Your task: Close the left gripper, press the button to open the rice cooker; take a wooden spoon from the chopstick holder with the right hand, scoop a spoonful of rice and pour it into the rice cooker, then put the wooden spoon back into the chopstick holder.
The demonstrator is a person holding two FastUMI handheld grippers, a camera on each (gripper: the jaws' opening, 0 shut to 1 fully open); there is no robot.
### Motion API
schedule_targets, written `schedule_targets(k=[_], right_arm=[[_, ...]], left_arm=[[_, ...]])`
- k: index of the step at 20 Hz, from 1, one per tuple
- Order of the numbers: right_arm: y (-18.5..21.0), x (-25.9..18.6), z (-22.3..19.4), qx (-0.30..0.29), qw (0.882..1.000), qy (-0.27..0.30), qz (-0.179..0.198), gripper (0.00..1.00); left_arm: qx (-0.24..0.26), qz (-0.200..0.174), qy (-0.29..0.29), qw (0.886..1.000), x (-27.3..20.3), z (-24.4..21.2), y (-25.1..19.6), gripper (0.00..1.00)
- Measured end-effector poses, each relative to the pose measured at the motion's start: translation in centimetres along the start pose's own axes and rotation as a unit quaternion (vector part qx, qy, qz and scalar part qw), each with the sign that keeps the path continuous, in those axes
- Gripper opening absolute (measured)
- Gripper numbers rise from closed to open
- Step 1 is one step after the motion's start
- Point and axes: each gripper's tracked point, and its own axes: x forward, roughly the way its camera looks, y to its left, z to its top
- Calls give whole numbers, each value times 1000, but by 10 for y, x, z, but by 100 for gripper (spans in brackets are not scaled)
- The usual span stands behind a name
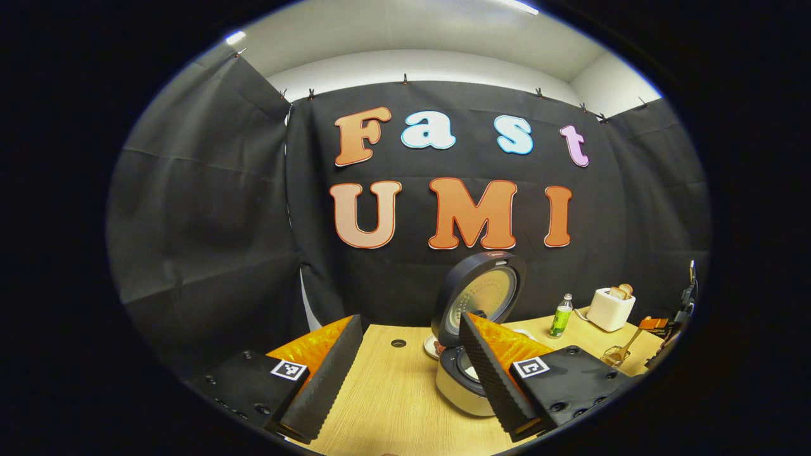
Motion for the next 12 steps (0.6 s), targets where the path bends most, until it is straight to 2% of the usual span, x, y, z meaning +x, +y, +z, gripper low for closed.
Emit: schedule_targets(k=[4, 7, 11, 12], right_arm=[[32, -20, 24, -35, 999, -20, 9, 14], [70, -47, 38, -61, 997, -31, 31, 14], [118, -84, 42, -66, 995, -40, 57, 14], [126, -90, 40, -70, 995, -44, 59, 19]], left_arm=[[-2, -2, -3, 1000, -2, 0, 3, 97], [-6, -3, -2, 1000, -4, -2, 5, 97], [-16, -9, -4, 1000, -7, -3, 7, 99], [-17, -10, -3, 1000, -7, -4, 8, 100]])
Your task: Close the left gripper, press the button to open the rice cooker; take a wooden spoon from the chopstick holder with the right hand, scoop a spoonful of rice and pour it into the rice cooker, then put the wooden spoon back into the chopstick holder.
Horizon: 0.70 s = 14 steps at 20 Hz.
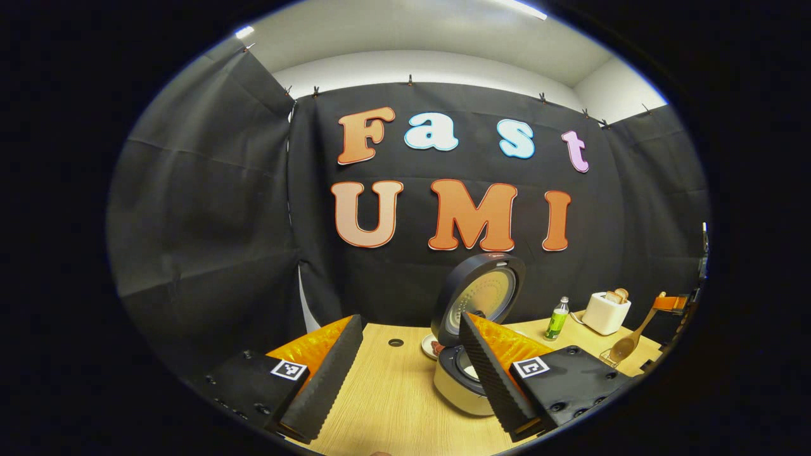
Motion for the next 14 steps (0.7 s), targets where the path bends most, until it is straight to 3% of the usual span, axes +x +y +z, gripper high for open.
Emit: schedule_targets(k=[1, 8, 14], right_arm=[[9, -6, -3, -7, 1000, -3, 2, 14], [35, -12, -61, -56, 998, 12, 4, 14], [37, -3, -113, -132, 991, 21, -24, 14]], left_arm=[[-1, -1, 0, 1000, 0, -1, 0, 100], [1, 7, 2, 1000, -1, -12, 15, 97], [-2, 11, 4, 1000, 0, -17, 19, 100]])
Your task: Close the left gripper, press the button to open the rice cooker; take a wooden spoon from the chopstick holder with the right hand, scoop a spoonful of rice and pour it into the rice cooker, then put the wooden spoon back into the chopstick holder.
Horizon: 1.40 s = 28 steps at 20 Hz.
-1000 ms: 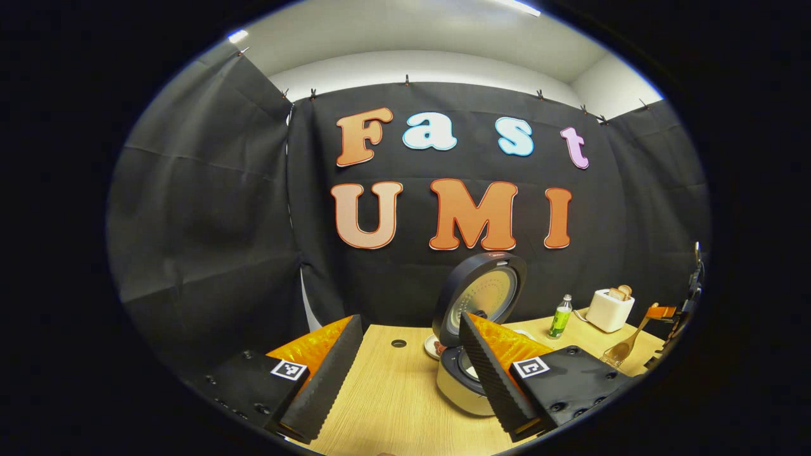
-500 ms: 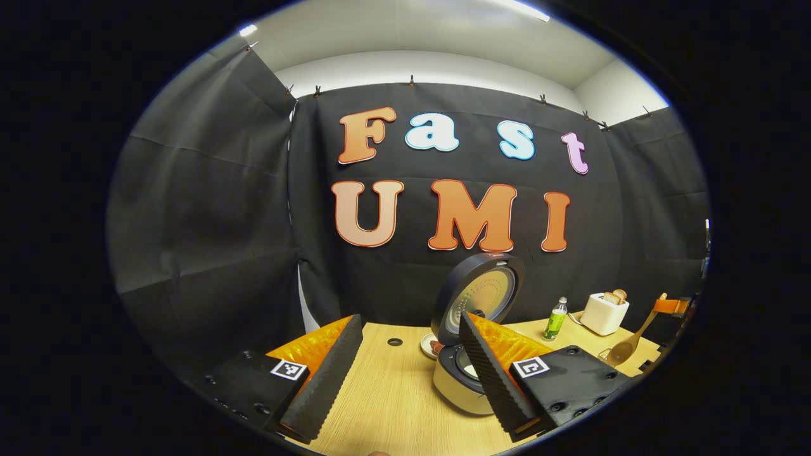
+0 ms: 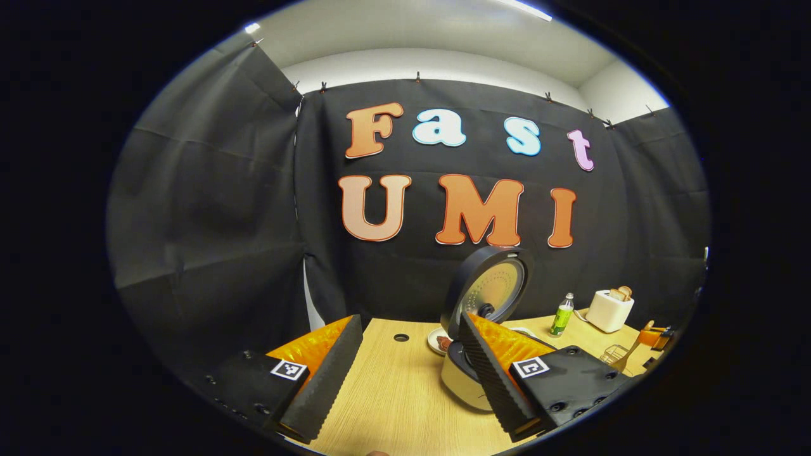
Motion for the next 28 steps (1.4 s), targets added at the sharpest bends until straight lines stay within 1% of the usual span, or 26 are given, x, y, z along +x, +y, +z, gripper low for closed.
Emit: schedule_targets(k=[1, 5, 7, 10, 13, 14, 15, 16, 18, 21, 23, 24, 25, 28], right_arm=[[4, 3, -7, -20, 1000, 1, -4, 14], [30, 10, -37, -103, 995, 7, -8, 14], [38, 15, -46, -104, 995, 8, -4, 15], [40, 22, -54, -30, 999, 25, 2, 14], [41, 25, -52, 34, 999, 29, 7, 14], [44, 26, -52, 58, 998, 30, 16, 14], [51, 24, -55, 88, 995, 37, 33, 14], [59, 24, -56, 120, 991, 45, 48, 14], [62, 24, -60, 168, 982, 59, 69, 14], [58, 27, -61, 203, 975, 63, 70, 14], [51, 32, -63, 237, 966, 72, 70, 14], [47, 33, -64, 255, 961, 80, 71, 14], [41, 37, -65, 276, 955, 87, 68, 14], [28, 42, -70, 340, 932, 108, 65, 14]], left_arm=[[1, 1, -1, 1000, 0, -1, 0, 97], [2, -3, 0, 1000, 0, -6, -3, 97], [3, -4, 4, 1000, 2, -10, -3, 97], [4, 1, 9, 1000, 4, -15, 2, 97], [-1, 3, 12, 1000, 4, -20, 7, 97], [-3, 5, 15, 1000, 6, -22, 9, 100], [-6, 5, 16, 1000, 7, -24, 9, 100], [-9, 5, 18, 1000, 7, -24, 9, 97], [-12, 4, 22, 1000, 8, -27, 9, 97], [-10, 2, 21, 1000, 9, -25, 5, 97], [-7, 1, 19, 1000, 9, -22, 2, 98], [-6, 0, 18, 1000, 10, -21, 0, 99], [-6, -2, 18, 1000, 9, -20, -2, 97], [-2, -3, 19, 1000, 9, -21, -4, 97]])
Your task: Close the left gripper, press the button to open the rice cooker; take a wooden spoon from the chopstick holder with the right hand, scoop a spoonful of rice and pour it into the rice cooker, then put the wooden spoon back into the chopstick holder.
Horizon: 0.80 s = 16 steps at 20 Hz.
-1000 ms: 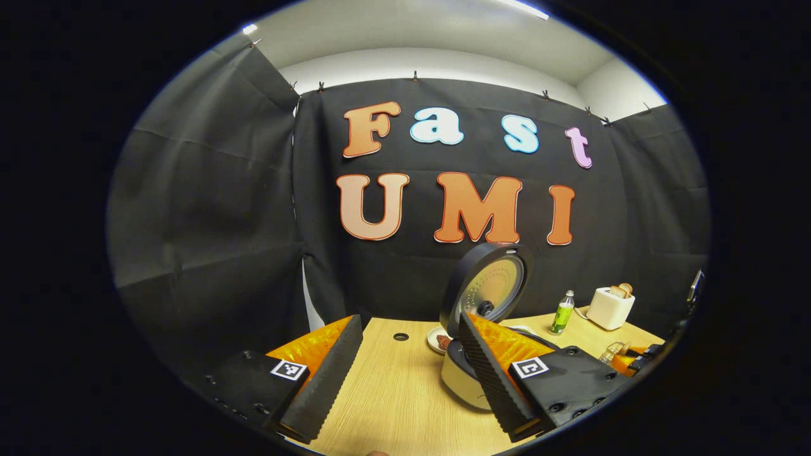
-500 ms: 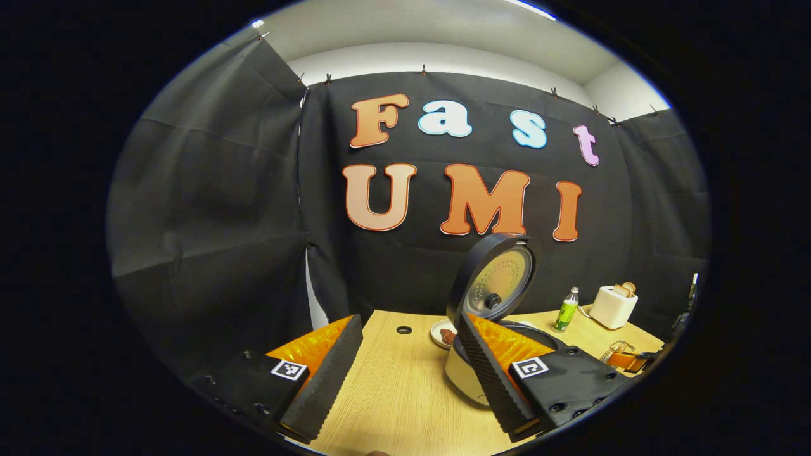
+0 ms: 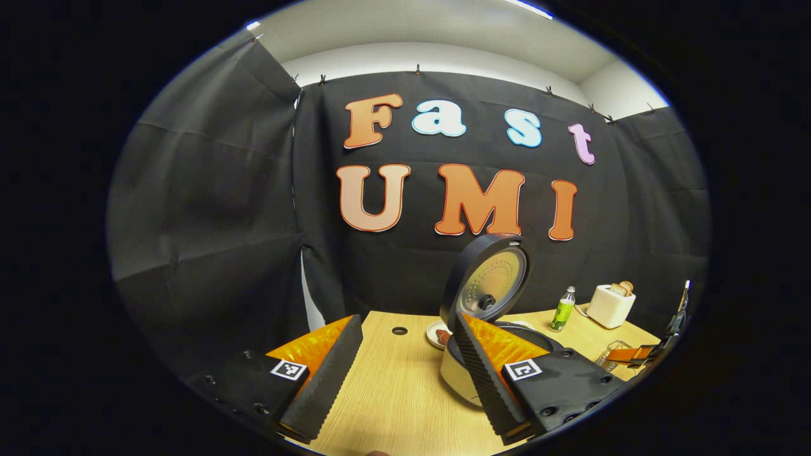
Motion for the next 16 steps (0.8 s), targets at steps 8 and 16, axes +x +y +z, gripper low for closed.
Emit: schedule_targets(k=[8, 16], right_arm=[[-30, 0, 5, 138, 990, 31, -4, 14], [-57, -17, 40, 228, 973, -2, -21, 14]], left_arm=[[-4, -4, -1, 1000, 3, 2, -7, 97], [-1, -1, 0, 1000, 5, 5, -10, 97]])
